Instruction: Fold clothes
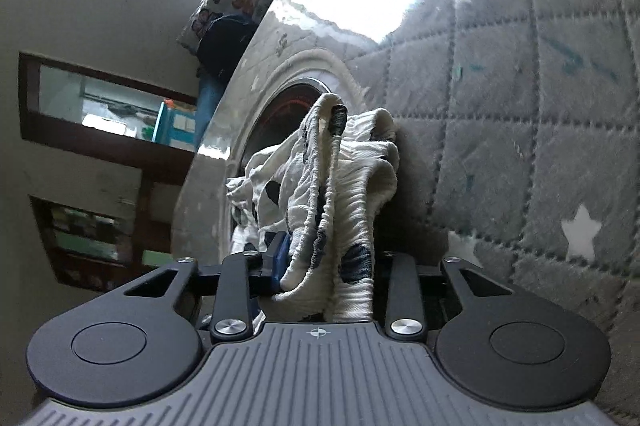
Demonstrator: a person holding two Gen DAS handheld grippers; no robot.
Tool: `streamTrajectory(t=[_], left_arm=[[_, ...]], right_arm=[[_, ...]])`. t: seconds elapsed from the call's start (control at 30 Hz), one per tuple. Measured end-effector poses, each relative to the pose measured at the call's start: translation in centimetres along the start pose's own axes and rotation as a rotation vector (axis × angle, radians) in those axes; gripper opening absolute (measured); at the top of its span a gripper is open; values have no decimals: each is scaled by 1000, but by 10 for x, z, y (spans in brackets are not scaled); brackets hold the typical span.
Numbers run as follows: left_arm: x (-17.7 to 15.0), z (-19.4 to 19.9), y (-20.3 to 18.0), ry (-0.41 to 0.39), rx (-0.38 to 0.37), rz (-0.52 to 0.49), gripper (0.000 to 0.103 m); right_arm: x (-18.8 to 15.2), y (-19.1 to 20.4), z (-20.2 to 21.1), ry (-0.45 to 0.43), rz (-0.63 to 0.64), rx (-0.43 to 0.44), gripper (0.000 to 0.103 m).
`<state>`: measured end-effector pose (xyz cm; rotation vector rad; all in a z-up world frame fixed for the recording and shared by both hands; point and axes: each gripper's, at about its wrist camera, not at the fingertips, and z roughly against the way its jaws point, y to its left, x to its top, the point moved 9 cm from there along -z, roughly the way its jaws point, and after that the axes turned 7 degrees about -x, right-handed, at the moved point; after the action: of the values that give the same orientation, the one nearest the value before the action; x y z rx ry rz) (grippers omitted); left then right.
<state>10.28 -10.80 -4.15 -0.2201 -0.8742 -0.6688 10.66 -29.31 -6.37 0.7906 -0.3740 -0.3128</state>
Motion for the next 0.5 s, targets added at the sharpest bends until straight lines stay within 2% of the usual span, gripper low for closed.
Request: streamTrajectory(t=[0.23, 0.5], left_arm=[[1, 24, 13, -37, 27, 48, 62], [-8, 55, 38, -75, 47, 178, 71]], right_arm=[[1, 5, -3, -19, 64, -42, 31], [-2, 8, 2, -55, 173, -105, 30]])
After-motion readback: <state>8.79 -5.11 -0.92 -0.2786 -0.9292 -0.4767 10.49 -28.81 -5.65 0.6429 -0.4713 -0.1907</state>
